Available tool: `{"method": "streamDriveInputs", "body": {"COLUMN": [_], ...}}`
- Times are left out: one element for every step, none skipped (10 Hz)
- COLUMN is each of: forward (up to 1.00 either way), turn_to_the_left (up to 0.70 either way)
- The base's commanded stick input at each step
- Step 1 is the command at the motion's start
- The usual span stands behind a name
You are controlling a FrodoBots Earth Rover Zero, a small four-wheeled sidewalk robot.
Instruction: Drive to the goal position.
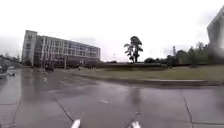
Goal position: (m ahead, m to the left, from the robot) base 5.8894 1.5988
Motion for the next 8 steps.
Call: {"method": "streamDriveInputs", "body": {"forward": [1.00, 1.00, 1.00, 1.00, 1.00, 1.00, 1.00, 1.00], "turn_to_the_left": [0.40, 0.40, 0.40, 0.40, 0.40, 0.22, 0.03, 0.02]}}
